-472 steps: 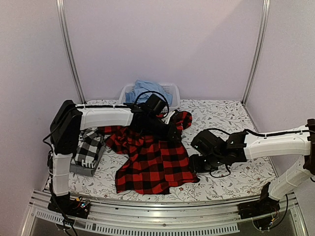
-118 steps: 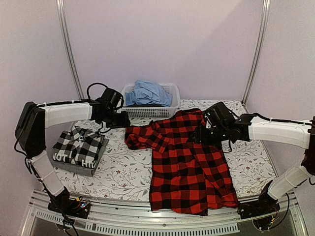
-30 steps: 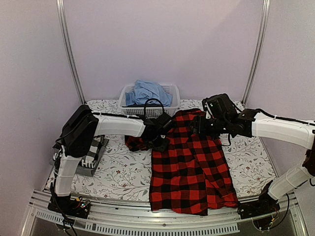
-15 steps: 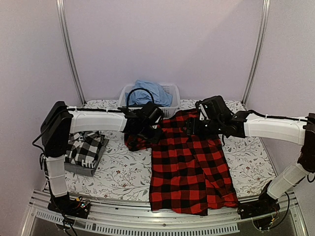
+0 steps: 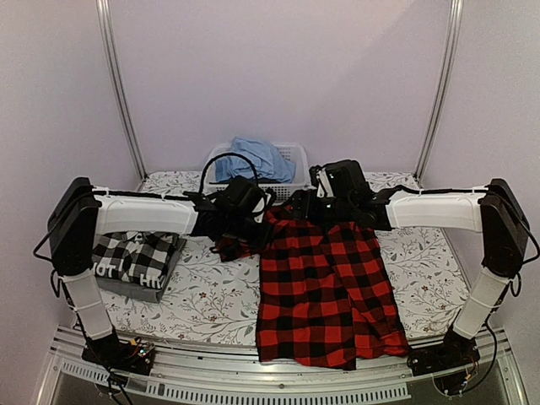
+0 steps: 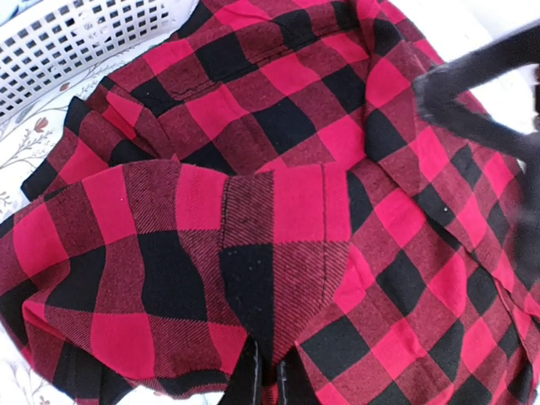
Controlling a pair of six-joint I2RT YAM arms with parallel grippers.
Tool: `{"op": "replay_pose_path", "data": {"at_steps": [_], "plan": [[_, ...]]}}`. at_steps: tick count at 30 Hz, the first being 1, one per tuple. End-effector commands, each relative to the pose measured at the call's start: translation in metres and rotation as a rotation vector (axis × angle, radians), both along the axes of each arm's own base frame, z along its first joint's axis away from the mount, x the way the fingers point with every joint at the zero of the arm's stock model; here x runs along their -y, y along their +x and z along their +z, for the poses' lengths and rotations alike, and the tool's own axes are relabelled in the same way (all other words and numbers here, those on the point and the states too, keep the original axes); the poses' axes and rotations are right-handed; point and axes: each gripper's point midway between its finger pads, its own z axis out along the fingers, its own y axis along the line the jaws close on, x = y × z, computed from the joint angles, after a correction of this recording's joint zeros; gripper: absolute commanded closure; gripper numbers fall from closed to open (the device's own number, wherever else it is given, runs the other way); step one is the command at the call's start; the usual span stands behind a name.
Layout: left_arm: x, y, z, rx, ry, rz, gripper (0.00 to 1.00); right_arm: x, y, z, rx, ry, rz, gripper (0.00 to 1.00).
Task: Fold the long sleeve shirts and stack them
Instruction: Pass from the left arm to the right
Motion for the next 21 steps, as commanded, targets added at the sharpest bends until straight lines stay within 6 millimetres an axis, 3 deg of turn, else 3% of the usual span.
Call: {"op": "replay_pose_path", "data": {"at_steps": [1,8,12,21], "plan": [[0.012,-0.002,0.032,0.060,-0.100,-0.041,1.00,-0.016,0.005,-0.007,-0.028,0.040,0.015,0.20],[0.018,-0.006,0.035,0.065,-0.119,-0.061,1.00,-0.021,0.008,-0.034,-0.082,0.017,0.014,0.25],[0.022,-0.007,0.033,0.060,-0.124,-0.075,1.00,-0.031,0.006,-0.036,-0.099,0.037,0.038,0.32],[0.033,-0.012,0.031,0.042,-0.148,-0.117,1.00,-0.039,0.001,-0.036,-0.111,0.045,0.058,0.62]]}}
